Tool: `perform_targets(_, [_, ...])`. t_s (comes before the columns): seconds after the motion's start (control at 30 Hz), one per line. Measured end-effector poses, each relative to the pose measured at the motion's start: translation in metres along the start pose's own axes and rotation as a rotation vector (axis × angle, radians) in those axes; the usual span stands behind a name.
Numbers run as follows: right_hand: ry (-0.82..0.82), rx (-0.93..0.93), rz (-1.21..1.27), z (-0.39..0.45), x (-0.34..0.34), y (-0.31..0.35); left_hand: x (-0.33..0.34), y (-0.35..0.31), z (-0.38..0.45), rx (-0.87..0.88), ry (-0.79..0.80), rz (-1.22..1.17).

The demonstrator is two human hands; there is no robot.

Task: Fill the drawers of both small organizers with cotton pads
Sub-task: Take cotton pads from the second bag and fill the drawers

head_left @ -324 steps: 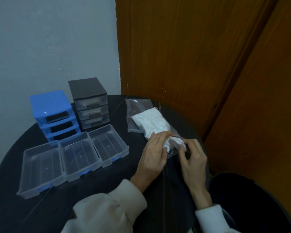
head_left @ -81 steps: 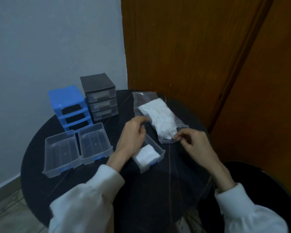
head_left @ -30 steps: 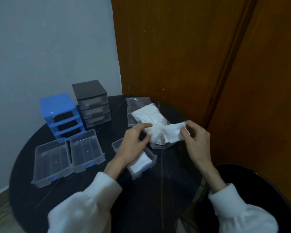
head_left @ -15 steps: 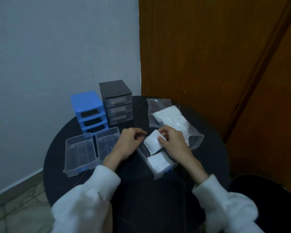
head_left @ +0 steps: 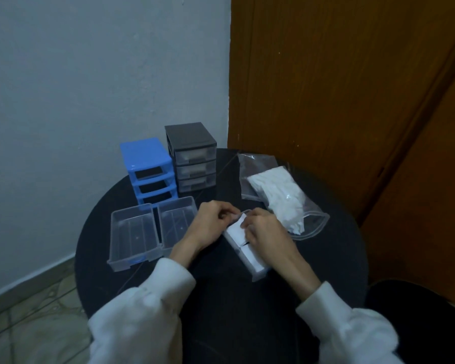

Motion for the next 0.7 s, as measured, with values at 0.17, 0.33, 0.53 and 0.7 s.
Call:
perform_targets(0.17, [-0.057, -0.040, -0.085, -0.008, 0.000, 0.001, 0.001, 0.002, 0.000, -0.005, -0.004, 0.015])
perform_targets(0.33, [0.026, -0.056, -0.096, -0.012, 0.000, 0.005, 0.001, 0.002, 0.000, -0.002, -0.004, 0.018])
perform_targets(0.53, [-0.001, -0.061, -0.007, -0.016, -0.002, 0.003, 0.001, 0.002, 0.001, -0.009, 0.001, 0.025])
perform_targets(0.7, [-0.152, -0.033, 0.123, -0.028, -0.022, -0.010, 0.002, -0.007, 0.002, -0.004, -0.020, 0.020])
Point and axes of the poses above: each hand's wrist, its own z-axis towards the middle knuckle, its own x-axis out of the palm, y = z × x, the point moved 1 cm from there along z, towards the middle knuckle
